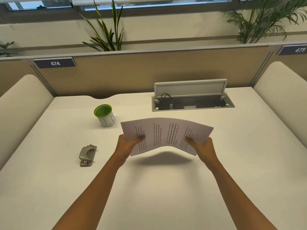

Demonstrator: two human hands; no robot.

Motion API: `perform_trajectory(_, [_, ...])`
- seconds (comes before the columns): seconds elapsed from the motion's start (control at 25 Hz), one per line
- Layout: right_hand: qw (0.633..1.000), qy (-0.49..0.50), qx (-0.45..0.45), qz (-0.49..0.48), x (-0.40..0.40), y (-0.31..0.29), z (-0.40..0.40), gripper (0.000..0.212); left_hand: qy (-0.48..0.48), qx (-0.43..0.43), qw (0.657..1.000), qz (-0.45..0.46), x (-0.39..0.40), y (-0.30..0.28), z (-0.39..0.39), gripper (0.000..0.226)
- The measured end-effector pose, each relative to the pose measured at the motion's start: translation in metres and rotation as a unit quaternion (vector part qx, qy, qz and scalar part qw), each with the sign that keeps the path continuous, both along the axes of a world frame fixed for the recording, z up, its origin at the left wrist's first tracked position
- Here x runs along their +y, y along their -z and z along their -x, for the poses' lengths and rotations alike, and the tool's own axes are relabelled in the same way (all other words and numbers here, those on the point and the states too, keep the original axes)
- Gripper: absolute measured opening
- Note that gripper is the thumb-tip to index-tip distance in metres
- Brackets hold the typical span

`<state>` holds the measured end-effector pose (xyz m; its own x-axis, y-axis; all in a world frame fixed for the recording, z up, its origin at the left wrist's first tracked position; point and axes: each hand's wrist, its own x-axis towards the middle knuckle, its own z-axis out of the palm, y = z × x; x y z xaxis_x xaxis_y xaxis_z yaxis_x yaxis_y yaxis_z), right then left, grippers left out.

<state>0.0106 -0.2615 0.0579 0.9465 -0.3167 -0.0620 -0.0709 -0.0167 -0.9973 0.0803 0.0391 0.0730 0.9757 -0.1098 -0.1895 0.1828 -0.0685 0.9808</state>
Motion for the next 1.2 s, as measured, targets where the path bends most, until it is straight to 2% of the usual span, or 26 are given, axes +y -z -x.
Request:
perform_trajectory(0.12, [1.0,0.002,-0.005,0.004,-0.002,0.007,0.0,0.027,0.0,-0.006,1.0,0.008,0.0,0.004,0.001,0.044])
perform_trajectory(0.32, [0.999,-0.016,0.045,0.014,0.001,0.03,0.005,0.038,-0.01,0.007,1.0,0.017,0.002,0.03,0.015,0.033])
perform_trajectory(0.52, [0.999,-0.009,0.037,0.009,0.0,0.026,0.002,0.027,-0.007,-0.015,1.0,0.021,0.001,0.023,0.009,0.035])
perform_trajectory(0.68, [0.998,-0.025,0.052,0.017,0.0,0.031,0.007,0.031,0.001,-0.009,1.0,0.019,0.0,0.031,0.014,0.034])
perform_trajectory(0.92, [0.998,-0.024,0.061,0.021,-0.003,0.033,0.006,0.023,-0.025,0.012,1.0,0.015,-0.001,0.041,0.018,0.036])
perform_trajectory(1.2, [0.996,-0.025,0.079,0.034,-0.002,0.032,0.008,0.029,-0.048,0.046,0.998,0.011,-0.008,0.045,0.027,0.035])
